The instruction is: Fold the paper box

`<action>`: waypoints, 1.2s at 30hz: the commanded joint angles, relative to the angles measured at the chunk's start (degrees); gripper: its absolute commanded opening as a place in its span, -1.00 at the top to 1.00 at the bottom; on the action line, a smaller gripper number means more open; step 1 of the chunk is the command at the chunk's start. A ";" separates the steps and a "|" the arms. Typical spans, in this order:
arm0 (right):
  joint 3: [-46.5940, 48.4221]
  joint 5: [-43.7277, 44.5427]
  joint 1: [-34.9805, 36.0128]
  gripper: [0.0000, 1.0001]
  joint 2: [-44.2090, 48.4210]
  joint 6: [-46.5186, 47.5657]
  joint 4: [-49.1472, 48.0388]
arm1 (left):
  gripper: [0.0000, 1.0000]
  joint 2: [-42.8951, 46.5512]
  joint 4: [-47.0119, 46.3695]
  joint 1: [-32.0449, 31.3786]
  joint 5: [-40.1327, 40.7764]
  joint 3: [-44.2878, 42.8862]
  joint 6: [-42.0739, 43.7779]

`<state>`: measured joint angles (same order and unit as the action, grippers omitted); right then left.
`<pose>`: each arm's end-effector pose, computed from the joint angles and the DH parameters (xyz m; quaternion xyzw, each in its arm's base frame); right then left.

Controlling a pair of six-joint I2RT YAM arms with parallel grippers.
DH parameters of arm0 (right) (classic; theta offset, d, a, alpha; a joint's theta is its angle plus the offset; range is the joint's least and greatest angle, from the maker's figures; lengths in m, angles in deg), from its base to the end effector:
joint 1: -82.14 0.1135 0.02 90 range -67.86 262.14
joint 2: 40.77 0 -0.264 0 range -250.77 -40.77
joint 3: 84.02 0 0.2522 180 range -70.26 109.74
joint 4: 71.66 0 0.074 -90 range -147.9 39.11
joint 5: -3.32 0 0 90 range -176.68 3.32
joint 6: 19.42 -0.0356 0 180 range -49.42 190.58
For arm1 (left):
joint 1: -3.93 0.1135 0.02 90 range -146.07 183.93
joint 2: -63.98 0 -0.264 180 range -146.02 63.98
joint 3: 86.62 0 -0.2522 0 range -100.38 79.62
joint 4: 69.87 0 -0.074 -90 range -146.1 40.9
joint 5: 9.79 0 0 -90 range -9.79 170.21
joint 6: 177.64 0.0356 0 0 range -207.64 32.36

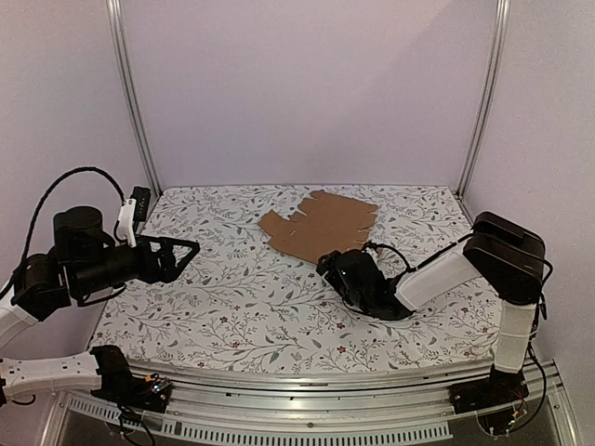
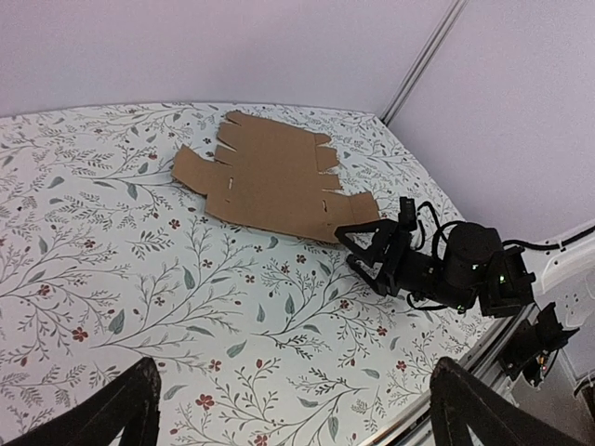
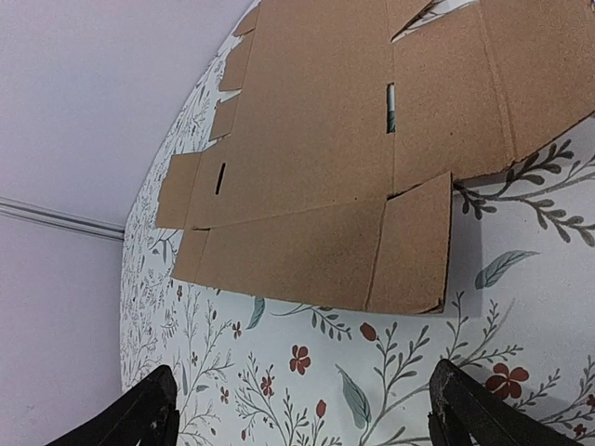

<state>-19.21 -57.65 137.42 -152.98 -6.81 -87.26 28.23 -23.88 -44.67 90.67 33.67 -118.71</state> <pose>0.2305 0.3024 0.1169 0.2818 0.8068 0.3433 0.3896 0.0956 -0.0987 0.3293 0.0755 0.8239 -0.2985 0.4759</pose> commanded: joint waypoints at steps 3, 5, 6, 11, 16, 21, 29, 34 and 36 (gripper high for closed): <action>-0.33 0.86 -1.47 -0.74 -3.35 -3.78 -4.06 | -0.99 0.42 0.86 0.00 -0.91 0.29 1.07; -0.33 0.78 -1.79 -0.68 -4.02 -4.42 -4.51 | -0.99 0.27 0.88 0.00 -0.81 0.26 1.16; -0.38 0.96 -2.03 -0.64 -4.28 -4.63 -4.53 | -0.99 0.24 0.87 0.00 -0.73 0.27 1.26; -0.51 1.55 -2.83 -0.57 -5.40 -6.05 -4.51 | -0.99 -0.02 1.03 0.00 -0.48 0.08 1.66; -0.08 1.63 -3.65 -0.48 -7.21 -7.52 -4.62 | -0.99 -0.19 1.12 0.00 -0.23 -0.37 2.17; 0.12 2.33 -4.41 -0.39 -8.50 -8.61 -4.79 | -0.99 -0.63 1.50 -0.05 -0.27 -0.71 2.31; 1.05 2.13 -5.84 -0.18 -11.20 -9.37 -5.17 | -0.99 -1.21 1.50 0.00 -0.39 -0.89 2.25; 1.07 1.49 -6.79 0.03 -12.37 -9.72 -6.25 | -0.99 -1.60 1.52 0.00 -0.34 -0.90 2.35; 1.07 1.46 -7.03 0.06 -12.72 -9.65 -6.24 | -0.99 -1.75 1.50 0.00 -0.24 -0.86 2.33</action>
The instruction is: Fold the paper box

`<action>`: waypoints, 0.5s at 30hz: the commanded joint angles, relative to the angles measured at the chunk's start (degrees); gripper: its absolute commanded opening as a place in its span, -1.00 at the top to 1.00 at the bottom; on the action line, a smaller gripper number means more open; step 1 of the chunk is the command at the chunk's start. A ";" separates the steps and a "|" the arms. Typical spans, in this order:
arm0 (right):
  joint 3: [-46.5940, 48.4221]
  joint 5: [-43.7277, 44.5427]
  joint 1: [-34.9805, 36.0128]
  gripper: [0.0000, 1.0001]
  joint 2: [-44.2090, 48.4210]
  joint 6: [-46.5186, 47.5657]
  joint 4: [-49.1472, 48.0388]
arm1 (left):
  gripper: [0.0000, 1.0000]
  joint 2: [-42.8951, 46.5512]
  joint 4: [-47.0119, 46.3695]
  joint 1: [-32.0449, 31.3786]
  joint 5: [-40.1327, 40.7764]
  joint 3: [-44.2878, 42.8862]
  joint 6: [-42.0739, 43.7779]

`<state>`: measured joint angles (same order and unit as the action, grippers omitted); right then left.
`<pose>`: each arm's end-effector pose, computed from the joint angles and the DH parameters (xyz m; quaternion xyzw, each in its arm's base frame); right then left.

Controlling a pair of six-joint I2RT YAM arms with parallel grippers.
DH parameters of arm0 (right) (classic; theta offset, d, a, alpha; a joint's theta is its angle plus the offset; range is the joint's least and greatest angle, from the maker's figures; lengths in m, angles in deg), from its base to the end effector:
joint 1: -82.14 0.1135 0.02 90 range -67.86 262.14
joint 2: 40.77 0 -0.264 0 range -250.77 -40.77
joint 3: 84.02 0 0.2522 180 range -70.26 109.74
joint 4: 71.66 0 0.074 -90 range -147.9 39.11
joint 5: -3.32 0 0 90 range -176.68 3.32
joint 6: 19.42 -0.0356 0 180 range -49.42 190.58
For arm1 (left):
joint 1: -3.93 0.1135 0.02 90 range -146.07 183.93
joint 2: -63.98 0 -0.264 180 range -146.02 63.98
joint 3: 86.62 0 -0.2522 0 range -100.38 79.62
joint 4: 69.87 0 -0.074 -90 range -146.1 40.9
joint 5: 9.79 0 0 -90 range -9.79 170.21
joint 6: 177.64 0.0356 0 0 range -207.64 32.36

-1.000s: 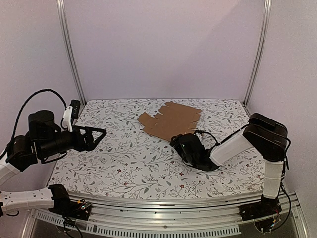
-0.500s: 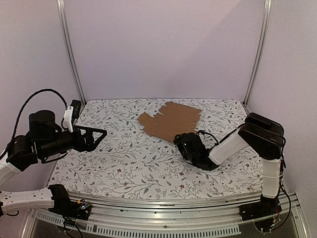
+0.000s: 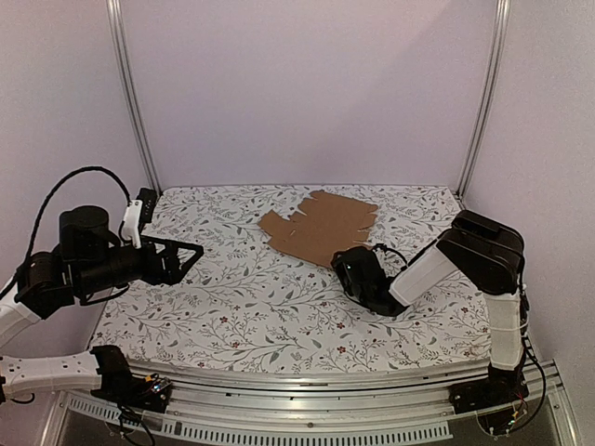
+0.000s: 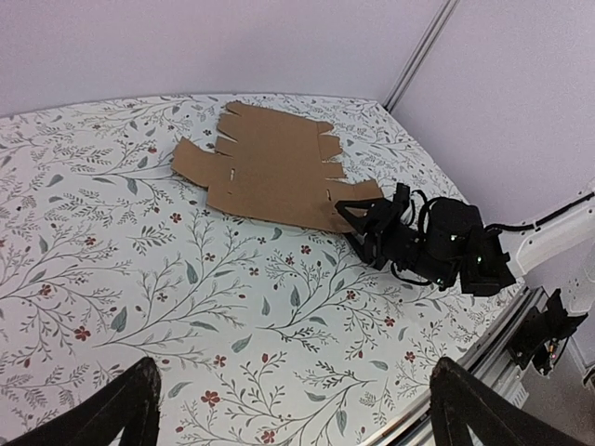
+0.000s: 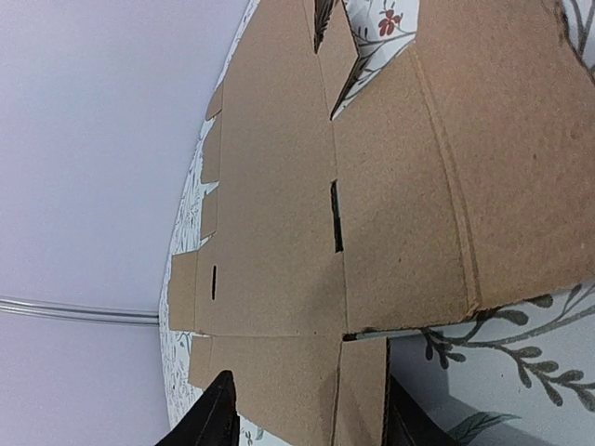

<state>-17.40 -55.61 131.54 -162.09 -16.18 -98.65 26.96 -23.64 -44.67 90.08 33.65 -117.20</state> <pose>0.2713 0.2883 0.0846 0.3953 0.7368 0.3767 0.3987 0.0984 -0.1024 0.3263 0.0913 0.8296 -0.2884 0.4693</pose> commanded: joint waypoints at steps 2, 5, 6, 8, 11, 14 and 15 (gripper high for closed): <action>-0.66 -0.67 -1.41 0.10 -3.81 -0.26 4.94 | -0.99 -0.68 1.28 0.00 0.41 -0.87 0.99; -0.62 -0.66 -1.60 0.16 -4.18 0.68 3.77 | -0.99 -0.95 1.27 0.00 0.43 -0.89 1.17; -0.53 -0.66 -1.71 0.18 -4.25 0.93 3.75 | -0.99 -1.02 1.24 0.00 0.42 -0.95 1.22; -0.35 -0.74 -1.74 0.23 -4.34 1.19 3.68 | -0.99 -1.13 1.28 0.00 0.27 -1.00 1.29; -0.13 -0.89 -1.81 0.37 -4.37 1.64 3.66 | -0.99 -1.21 1.28 0.00 0.26 -0.88 1.31; 0.04 -1.29 -1.93 0.60 -4.45 1.85 3.66 | -0.99 -1.31 1.35 0.00 0.37 -0.96 1.40; 0.07 -1.61 -1.99 0.69 -4.52 2.09 3.54 | -0.99 -1.31 1.41 0.00 0.44 -0.96 1.46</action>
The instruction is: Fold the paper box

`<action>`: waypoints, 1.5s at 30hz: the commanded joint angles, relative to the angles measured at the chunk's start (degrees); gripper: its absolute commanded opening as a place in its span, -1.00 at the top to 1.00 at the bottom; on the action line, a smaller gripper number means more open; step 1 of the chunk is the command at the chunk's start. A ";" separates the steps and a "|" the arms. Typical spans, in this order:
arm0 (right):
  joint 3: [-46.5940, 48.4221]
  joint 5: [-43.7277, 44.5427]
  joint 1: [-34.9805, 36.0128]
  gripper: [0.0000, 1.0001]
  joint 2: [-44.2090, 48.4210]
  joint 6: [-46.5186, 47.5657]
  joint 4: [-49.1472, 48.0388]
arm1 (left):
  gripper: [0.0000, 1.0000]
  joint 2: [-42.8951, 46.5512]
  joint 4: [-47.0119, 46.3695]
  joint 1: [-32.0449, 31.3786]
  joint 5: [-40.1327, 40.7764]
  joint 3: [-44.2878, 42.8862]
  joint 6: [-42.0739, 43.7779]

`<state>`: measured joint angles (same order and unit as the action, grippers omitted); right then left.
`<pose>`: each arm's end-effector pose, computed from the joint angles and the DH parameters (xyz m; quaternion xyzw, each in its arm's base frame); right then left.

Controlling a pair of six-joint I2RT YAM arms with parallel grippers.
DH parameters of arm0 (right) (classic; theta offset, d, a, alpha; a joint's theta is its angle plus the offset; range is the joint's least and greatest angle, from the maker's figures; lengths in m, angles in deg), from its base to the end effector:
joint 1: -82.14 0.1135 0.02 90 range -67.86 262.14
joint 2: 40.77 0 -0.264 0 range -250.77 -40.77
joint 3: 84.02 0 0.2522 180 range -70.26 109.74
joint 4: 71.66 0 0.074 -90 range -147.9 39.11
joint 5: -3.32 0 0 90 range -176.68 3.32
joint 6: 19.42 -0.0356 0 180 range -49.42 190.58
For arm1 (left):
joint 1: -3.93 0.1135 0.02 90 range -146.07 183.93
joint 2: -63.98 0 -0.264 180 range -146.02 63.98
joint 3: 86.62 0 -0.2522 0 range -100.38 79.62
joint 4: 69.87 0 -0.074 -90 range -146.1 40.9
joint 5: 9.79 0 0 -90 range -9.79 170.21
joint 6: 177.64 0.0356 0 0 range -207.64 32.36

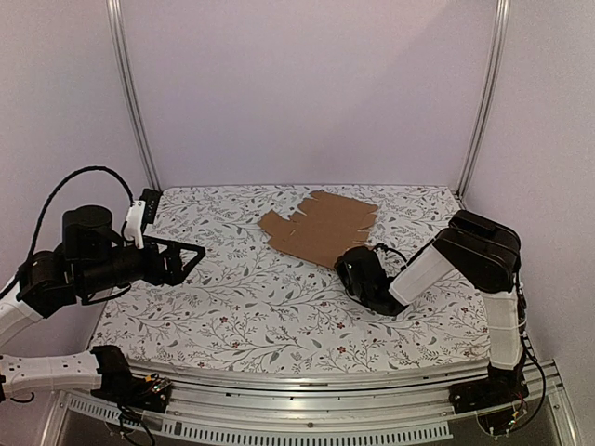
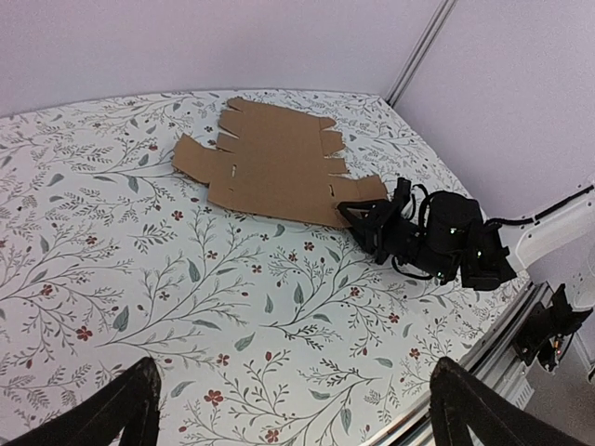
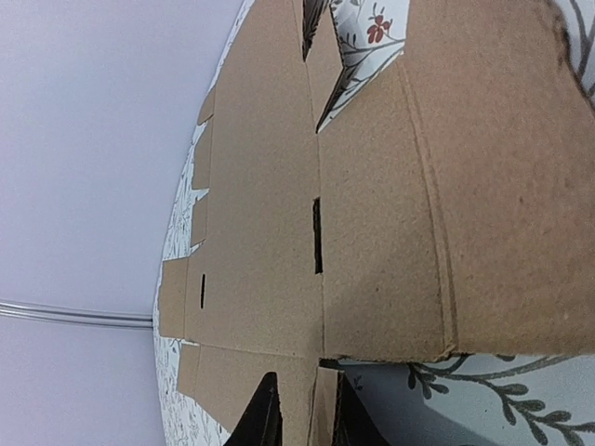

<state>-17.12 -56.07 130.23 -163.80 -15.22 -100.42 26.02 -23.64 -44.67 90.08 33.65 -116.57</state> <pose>0.2789 0.2836 0.0773 0.3961 0.7355 0.3730 0.4038 0.1007 -0.1050 0.3243 0.0972 0.8334 -0.2812 0.4658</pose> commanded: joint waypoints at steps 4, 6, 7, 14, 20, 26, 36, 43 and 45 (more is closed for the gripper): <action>-0.53 -2.29 -0.83 1.00 -2.77 1.67 3.94 | -0.99 -0.24 1.84 0.00 0.71 -1.21 0.83; -0.88 -3.13 -0.87 1.00 -2.38 2.43 2.76 | -0.99 -0.11 2.03 0.00 0.83 -1.43 0.72; -1.12 -3.59 -0.82 1.00 -1.98 3.08 2.31 | -0.99 -0.10 2.19 0.00 0.77 -1.68 0.64; -6.42 -10.76 -0.83 1.00 5.15 9.53 -1.42 | -0.99 -1.37 5.25 0.00 1.46 -6.29 0.96; -13.39 -24.96 -1.36 1.00 14.34 15.14 -5.23 | -0.99 -3.95 8.16 -0.01 1.95 -12.68 2.04; -13.15 -37.76 -1.82 1.00 27.54 25.28 13.42 | -0.99 -7.99 10.01 0.00 0.33 -19.11 4.17; 5.59 -46.66 -2.04 1.00 46.46 55.70 65.44 | -0.99 -16.71 13.39 0.00 -6.89 -29.41 11.05; 27.08 -45.49 -2.04 1.00 42.80 74.46 97.65 | -0.99 -24.41 14.12 0.00 -15.96 -36.91 20.16; 32.31 -43.65 -1.54 1.00 40.54 77.52 105.16 | -0.98 -26.38 14.52 0.00 -18.05 -38.91 23.28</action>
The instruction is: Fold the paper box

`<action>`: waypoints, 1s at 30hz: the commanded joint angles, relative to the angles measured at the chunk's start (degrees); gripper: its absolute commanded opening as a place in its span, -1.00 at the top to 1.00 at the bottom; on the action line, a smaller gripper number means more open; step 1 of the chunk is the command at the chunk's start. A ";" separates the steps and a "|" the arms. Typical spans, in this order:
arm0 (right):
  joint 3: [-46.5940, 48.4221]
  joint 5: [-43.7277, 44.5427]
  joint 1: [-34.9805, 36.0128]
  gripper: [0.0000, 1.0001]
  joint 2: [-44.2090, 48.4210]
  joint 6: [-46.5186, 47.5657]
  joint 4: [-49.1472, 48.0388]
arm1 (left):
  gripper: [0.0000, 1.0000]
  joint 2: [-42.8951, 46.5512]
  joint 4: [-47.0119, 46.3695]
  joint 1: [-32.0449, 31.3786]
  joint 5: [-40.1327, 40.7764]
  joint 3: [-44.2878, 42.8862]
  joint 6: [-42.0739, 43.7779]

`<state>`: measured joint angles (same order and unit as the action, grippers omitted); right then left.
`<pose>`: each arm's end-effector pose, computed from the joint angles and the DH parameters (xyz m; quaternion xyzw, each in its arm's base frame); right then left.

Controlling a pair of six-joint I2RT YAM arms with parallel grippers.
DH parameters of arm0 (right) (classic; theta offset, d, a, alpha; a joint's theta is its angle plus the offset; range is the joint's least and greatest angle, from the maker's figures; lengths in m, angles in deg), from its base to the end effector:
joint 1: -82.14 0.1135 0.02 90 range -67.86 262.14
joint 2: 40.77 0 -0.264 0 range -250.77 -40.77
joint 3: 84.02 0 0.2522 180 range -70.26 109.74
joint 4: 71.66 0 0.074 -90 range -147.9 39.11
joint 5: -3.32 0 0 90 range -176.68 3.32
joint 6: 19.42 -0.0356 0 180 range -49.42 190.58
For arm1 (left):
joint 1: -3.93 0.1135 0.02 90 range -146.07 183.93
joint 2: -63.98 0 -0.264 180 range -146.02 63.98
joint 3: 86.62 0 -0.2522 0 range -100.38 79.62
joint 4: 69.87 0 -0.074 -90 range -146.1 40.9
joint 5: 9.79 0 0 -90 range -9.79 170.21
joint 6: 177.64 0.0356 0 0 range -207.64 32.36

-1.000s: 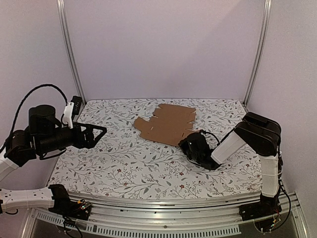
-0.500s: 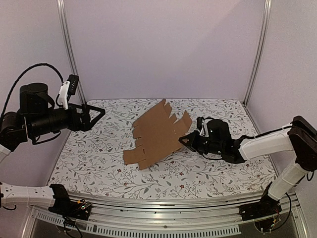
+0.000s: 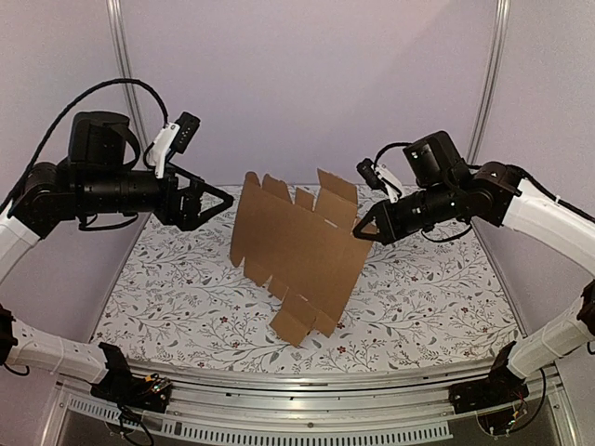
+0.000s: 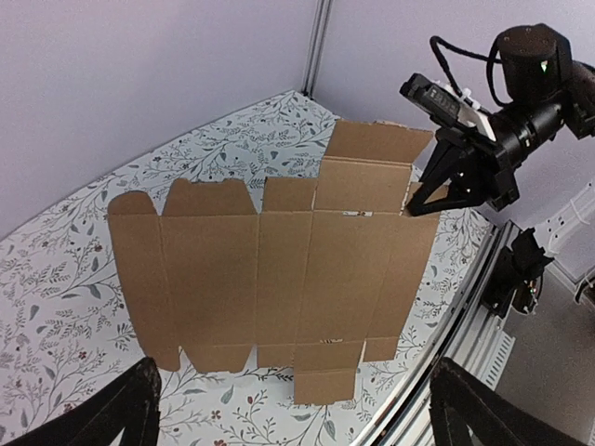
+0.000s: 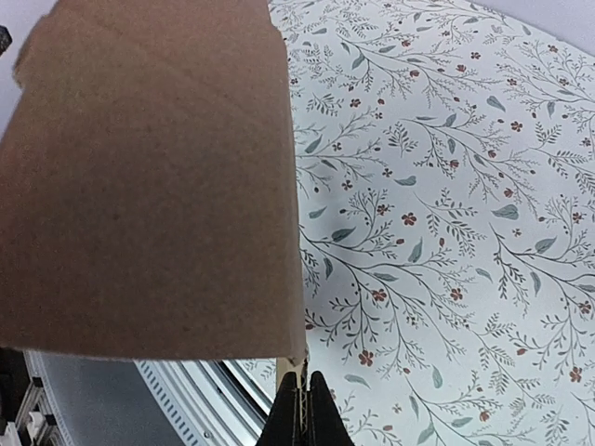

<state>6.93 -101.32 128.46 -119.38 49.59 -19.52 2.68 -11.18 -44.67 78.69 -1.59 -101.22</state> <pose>0.1990 0.2214 0.3568 -0.2497 0.8645 0.3292 0.2863 0.1332 -0.1525 0.4385 0.2606 0.8022 -0.2869 0.4542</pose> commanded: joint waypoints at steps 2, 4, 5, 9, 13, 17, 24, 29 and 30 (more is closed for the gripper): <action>12.99 4.72 1.70 1.00 -5.62 16.09 29.40 | -0.98 -4.54 1.56 -0.09 -9.31 -5.01 11.44; 16.97 7.24 3.28 1.00 -7.37 19.66 33.28 | -0.98 -5.86 0.35 -0.09 -12.01 -5.38 16.76; 18.62 7.56 3.83 1.00 -8.13 20.18 34.86 | -0.96 -6.72 0.19 -0.21 -12.82 -6.06 18.81; 23.97 7.02 4.82 1.00 -10.22 24.53 37.94 | -0.88 -9.36 -0.30 -0.44 -14.47 -9.28 25.77; 28.81 6.38 7.37 1.00 -12.92 26.59 40.35 | -0.78 -10.52 -0.31 -0.53 -18.70 -10.45 33.54; 32.74 5.64 8.95 1.00 -15.91 27.83 41.08 | -0.64 -10.71 -2.30 -0.62 -24.67 -7.93 41.72; 37.37 5.29 10.82 1.00 -19.12 28.54 41.74 | -0.60 -13.59 -3.01 -0.93 -28.17 -7.64 43.47; 40.07 5.34 12.06 1.00 -20.91 28.81 42.18 | -0.26 -17.61 -1.94 -1.36 -29.31 -9.96 44.04; 40.31 5.44 12.17 1.00 -20.92 28.82 42.14 | -0.19 -18.32 -1.50 -1.45 -29.19 -10.32 44.26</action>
<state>44.98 -95.59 139.57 -139.38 77.54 18.86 -12.90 -13.71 -45.06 51.33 -9.89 -58.54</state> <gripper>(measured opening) 0.006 0.641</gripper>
